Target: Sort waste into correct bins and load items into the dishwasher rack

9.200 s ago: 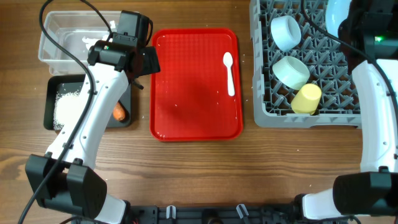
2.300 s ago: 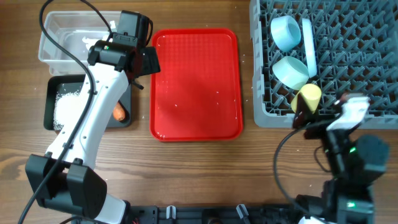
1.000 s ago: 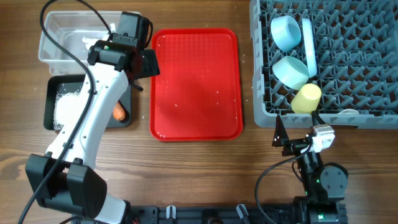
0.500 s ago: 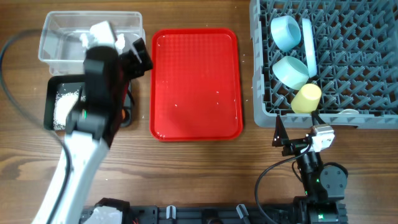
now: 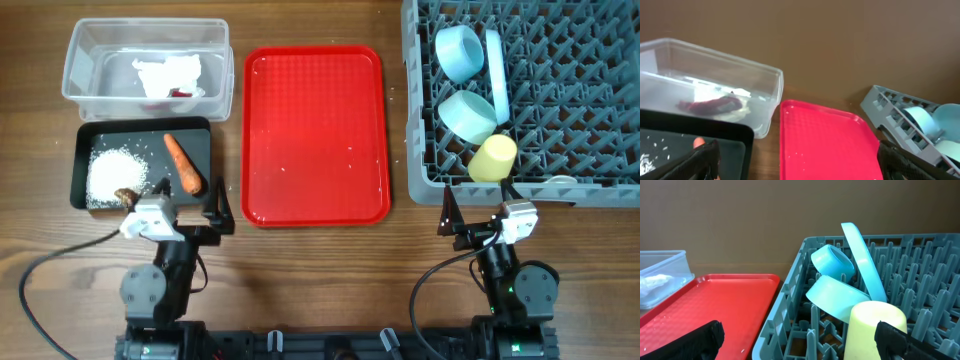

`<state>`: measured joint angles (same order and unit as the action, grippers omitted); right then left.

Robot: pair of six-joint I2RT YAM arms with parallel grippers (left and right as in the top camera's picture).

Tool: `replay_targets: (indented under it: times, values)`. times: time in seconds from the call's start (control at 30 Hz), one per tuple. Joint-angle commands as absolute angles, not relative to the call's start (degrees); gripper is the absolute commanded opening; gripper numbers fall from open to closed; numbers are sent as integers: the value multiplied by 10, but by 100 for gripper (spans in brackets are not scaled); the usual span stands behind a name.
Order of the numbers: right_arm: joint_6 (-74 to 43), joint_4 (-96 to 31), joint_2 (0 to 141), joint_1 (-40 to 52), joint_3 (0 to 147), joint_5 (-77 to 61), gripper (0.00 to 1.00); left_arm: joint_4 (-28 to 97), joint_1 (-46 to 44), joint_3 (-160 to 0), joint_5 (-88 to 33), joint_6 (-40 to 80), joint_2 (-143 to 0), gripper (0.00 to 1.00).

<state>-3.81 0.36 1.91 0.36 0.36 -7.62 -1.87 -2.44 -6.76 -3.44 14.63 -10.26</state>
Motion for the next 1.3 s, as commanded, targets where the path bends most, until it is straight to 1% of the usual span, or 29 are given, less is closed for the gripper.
replay_targets:
  times: [0.0,0.13,0.2,1.27]
  values:
    - [-45,5,17,7,3,-70,100,-3,-20,-36,-49,124,-57,100]
    - [-45,5,17,7,3,-70,100,15,-20,-3,-38,124,-26,100]
    - [-45,5,17,7,3,-70,100,43,-20,-3,-36,124,-11,100]
    - [-45,5,17,7,3,-70,100,42,-20,-3,-32,124,-4,100]
